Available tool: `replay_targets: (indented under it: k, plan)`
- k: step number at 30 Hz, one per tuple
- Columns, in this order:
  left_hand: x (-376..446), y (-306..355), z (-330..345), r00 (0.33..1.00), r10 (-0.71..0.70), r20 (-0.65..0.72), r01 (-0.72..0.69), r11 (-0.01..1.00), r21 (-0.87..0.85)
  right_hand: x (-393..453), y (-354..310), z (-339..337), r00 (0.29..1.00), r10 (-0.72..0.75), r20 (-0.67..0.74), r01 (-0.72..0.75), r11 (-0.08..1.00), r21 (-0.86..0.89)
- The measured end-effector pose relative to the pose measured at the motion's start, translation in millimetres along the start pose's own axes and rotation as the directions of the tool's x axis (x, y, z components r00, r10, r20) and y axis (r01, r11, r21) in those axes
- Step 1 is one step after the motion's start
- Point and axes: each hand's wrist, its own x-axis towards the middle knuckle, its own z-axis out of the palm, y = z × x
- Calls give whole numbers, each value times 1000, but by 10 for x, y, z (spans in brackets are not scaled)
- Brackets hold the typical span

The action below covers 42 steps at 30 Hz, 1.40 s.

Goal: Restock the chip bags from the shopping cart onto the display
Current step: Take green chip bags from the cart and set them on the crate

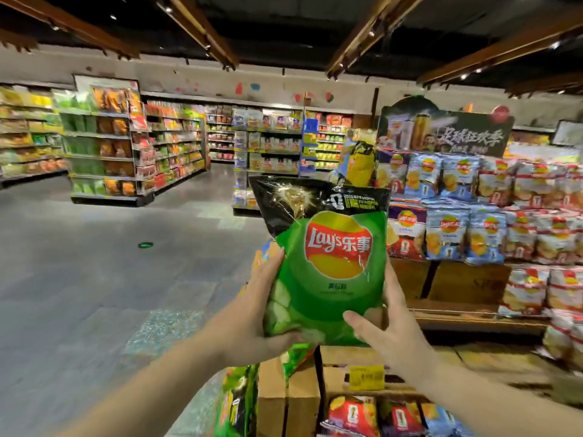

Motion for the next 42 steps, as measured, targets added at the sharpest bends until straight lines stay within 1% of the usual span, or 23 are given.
replay_targets:
  k: [2, 7, 11, 14, 17, 21, 23, 26, 28, 30, 33, 36, 37, 39, 42]
  plan:
    - [-68, -317, -200, 1000, -14, 14, 15, 999, -46, 98, -19, 352, 999, 32, -27, -32, 999, -6]
    - [-106, -1073, -573, 999, 26, 37, -22, 994, -107, 358, 66, 1080, 989, 125, -77, -125, 992, 1]
    - [7, -1508, -646, 996, 41, 84, -24, 980, -198, 567, 215, 1382, 980, 164, -113, -166, 986, -12]
    - [259, -1856, -724, 993, 42, 111, -14, 972, -235, 875, 367, 1549, 972, 164, -171, -174, 984, -42]
    - [554, -2202, -824, 989, 41, 140, -4, 967, -256, 1213, 582, 1692, 963, 190, -192, -200, 979, -36]
    - [1017, -2570, -989, 971, 58, 234, -1, 971, -238, 1601, 819, 1875, 925, 225, -308, -236, 972, 0]
    - [1275, -2748, -1042, 950, 96, 299, -27, 974, -226, 1746, 928, 1954, 900, 244, -361, -249, 968, 32]
    - [1603, -3030, -998, 926, 149, 347, -82, 976, -200, 1918, 1139, 2028, 864, 266, -427, -265, 962, 63]
    - [1733, -3223, -888, 913, 163, 374, -72, 967, -246, 2014, 1270, 2073, 839, 305, -450, -300, 950, 85]
    - [1813, -3428, -766, 895, 189, 404, -61, 949, -310, 2098, 1388, 2156, 799, 351, -488, -347, 932, 103]
    - [1945, -3743, -605, 855, 227, 466, -85, 948, -306, 2160, 1600, 2295, 737, 398, -547, -390, 910, 138]
    - [2147, -4009, -443, 809, 239, 537, -70, 946, -316, 2229, 1737, 2459, 652, 437, -619, -460, 878, 136]
    - [2215, -4085, -402, 782, 236, 576, -49, 946, -321, 2265, 1773, 2522, 617, 441, -652, -477, 868, 136]
    - [2353, -4205, -331, 718, 263, 644, -33, 937, -347, 2325, 1841, 2657, 521, 452, -724, -512, 844, 159]
    - [2599, -4372, -208, 621, 373, 690, -60, 900, -432, 2435, 1923, 2863, 383, 447, -809, -552, 812, 187]
